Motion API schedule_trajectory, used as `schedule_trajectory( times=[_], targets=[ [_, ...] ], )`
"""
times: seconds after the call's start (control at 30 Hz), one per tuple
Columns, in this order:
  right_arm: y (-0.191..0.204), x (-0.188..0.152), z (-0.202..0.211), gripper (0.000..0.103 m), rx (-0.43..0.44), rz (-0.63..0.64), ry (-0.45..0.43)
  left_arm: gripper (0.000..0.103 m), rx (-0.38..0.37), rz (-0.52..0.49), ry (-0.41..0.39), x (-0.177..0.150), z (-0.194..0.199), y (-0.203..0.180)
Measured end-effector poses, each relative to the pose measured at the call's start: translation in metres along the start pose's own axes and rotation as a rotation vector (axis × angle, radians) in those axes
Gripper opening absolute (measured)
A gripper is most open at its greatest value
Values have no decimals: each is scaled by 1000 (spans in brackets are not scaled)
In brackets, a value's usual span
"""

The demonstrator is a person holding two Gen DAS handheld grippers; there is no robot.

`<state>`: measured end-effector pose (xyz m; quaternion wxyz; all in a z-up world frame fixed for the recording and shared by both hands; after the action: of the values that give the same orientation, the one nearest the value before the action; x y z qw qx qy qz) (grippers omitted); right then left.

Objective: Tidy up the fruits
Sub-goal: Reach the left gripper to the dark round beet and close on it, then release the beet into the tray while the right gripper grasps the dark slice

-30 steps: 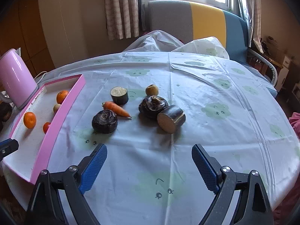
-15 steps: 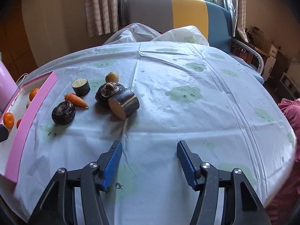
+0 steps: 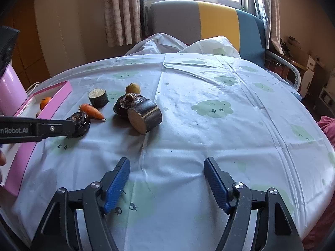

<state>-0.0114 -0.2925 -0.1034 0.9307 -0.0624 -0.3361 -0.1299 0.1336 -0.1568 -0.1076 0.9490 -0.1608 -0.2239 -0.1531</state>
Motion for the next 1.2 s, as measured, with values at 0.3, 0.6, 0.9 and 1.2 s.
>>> schedule_trajectory(
  times=[0.3, 0.6, 0.9, 1.2],
  targets=[
    [5, -2, -2, 88, 29, 31, -12, 43, 22, -22, -1, 7, -18, -3],
    [5, -2, -3, 89, 34, 35, -9, 42, 11, -27, -35, -17, 0, 3],
    [6, 0, -4, 89, 28, 47, 12, 43, 42, -80, -84, -34, 4, 1],
    [-3, 17, -3, 71, 72, 10, 56, 43, 29, -73, -99, -35, 4, 3]
  ],
)
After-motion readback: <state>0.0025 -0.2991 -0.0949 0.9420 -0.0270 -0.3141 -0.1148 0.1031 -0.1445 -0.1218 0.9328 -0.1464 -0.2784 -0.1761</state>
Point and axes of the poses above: each gripper's, at about its wrist camera, not at the fingertips, and z roughly against the way its jaws point, y to its left, x to its top, the point moved 4 cm from there along -z, roughly the way its jaws point, and after that the axes turned 6 degrees about -x, right-handed, at the moved point
